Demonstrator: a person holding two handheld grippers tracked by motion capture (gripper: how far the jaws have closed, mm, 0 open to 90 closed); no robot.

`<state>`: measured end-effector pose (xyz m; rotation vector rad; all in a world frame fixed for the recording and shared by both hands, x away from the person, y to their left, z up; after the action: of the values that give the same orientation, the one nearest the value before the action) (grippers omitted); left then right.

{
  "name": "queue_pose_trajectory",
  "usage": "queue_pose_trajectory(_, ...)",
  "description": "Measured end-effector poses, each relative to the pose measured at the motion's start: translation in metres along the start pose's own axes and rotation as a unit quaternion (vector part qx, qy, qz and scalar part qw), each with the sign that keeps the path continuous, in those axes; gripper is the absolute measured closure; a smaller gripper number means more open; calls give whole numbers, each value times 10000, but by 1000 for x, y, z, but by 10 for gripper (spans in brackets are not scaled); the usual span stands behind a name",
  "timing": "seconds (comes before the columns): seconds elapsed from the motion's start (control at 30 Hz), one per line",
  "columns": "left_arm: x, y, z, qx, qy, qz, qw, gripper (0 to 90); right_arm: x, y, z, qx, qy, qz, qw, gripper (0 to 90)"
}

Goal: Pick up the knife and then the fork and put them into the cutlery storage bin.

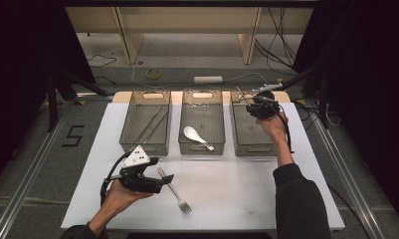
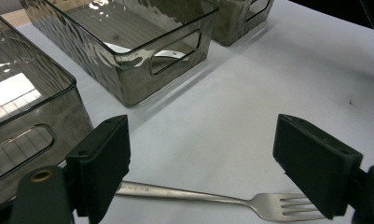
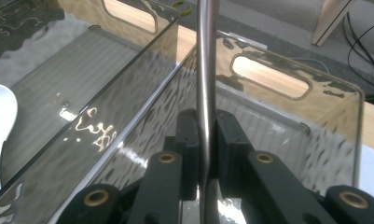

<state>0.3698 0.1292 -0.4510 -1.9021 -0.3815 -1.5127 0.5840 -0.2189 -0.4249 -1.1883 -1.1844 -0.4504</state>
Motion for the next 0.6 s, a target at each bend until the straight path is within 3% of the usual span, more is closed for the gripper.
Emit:
queue_pose_trajectory(0.37,-1,0,-1,-29,26,46,10000,184,-9,12,-3,-136,92,189,9997,803)
queue_pose_trajectory(0.47,-1,1,-1,-25,18,29,10000,184,-5,10,-3,-134,242,35,9996,652)
queue_pose_trajectory(0.6,-1,1,-1,-22,54,49,10000,184,3,3,0,-90,179,-88,9998,559)
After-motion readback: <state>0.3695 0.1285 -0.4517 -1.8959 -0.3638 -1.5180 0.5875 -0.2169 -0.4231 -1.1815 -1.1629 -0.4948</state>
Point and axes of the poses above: each handheld gripper's, and its own axes: y roughly forward along the jaws, x roughly out of its top, z roughly to its left, the point moved 5 cm from there along y, roughly forward along the jaws, and after that the axes turned 14 degrees about -z, right-handed, at the moved point
